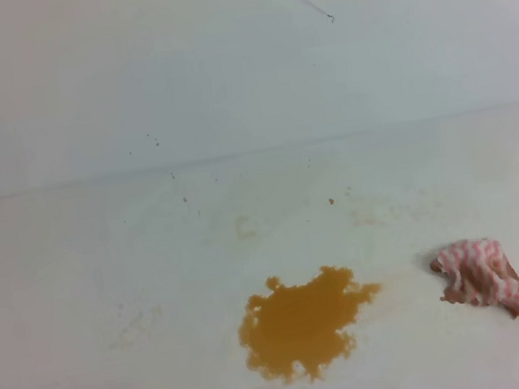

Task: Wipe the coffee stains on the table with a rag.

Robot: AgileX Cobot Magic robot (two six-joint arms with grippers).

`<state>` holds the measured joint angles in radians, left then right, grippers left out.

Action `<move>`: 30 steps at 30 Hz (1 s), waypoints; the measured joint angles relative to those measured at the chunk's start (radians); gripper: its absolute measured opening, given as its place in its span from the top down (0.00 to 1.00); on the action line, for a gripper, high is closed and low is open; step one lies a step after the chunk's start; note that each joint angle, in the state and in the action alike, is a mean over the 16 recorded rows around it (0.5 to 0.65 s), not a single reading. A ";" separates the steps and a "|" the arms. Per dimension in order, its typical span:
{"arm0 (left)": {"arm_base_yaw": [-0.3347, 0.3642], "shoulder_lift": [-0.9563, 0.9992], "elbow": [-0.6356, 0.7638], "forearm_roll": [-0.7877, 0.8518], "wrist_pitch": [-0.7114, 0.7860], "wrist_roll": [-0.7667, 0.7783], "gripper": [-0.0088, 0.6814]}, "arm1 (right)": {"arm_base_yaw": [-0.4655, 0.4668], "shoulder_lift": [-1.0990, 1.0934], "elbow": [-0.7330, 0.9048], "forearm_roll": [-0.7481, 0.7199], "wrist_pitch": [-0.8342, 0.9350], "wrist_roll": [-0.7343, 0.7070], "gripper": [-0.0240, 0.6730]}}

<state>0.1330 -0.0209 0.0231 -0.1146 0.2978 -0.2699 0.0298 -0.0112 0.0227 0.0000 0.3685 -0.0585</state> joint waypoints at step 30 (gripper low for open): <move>0.000 0.009 -0.012 0.000 0.004 0.000 0.99 | 0.000 0.000 0.000 0.000 0.000 -0.002 0.97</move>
<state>0.1326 -0.0118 0.0116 -0.1147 0.3020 -0.2699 0.0298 -0.0112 0.0227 0.0000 0.3685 -0.0601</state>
